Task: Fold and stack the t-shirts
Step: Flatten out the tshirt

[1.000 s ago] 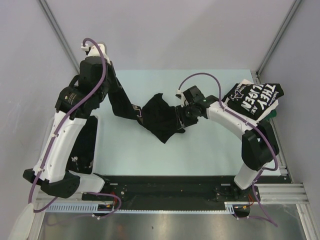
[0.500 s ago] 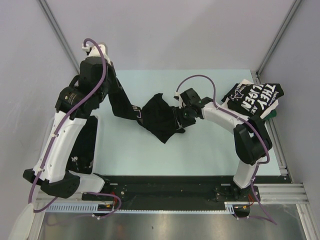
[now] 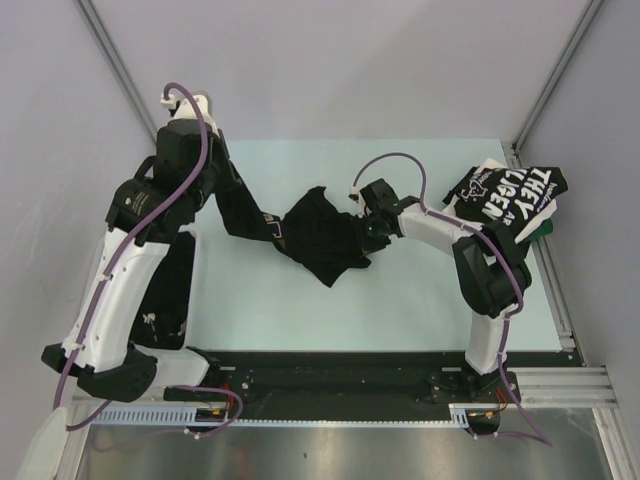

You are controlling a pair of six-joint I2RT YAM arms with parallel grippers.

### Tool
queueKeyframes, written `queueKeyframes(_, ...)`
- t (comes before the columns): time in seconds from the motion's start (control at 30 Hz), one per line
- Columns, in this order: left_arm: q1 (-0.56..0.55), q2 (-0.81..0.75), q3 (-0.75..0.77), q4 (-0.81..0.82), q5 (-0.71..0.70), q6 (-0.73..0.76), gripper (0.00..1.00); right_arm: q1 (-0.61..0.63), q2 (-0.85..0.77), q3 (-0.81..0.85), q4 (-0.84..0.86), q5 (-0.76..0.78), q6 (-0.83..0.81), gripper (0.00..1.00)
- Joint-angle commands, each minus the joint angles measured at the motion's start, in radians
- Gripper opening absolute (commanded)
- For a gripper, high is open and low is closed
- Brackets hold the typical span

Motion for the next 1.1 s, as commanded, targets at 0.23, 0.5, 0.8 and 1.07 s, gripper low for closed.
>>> queueKeyframes(0.23, 0.006, -0.073, -0.068, -0.003, -0.007, -0.023, 0.00, -0.077, -0.034, 0.191, 0.077, 0.019, 0.025, 0.00)
queueKeyframes(0.5, 0.006, -0.127, -0.130, -0.026, -0.012, -0.043, 0.00, -0.158, 0.116, 0.639, 0.020, 0.045, 0.020, 0.00)
queueKeyframes(0.8, 0.005, -0.162, -0.142, -0.064, -0.024, -0.058, 0.00, -0.181, 0.213, 0.753, 0.110, 0.149, -0.041, 0.00)
queueKeyframes(1.07, 0.006, -0.159, -0.143, -0.073, -0.020, -0.052, 0.00, -0.172, 0.221, 0.720, 0.094, 0.168, -0.046, 0.36)
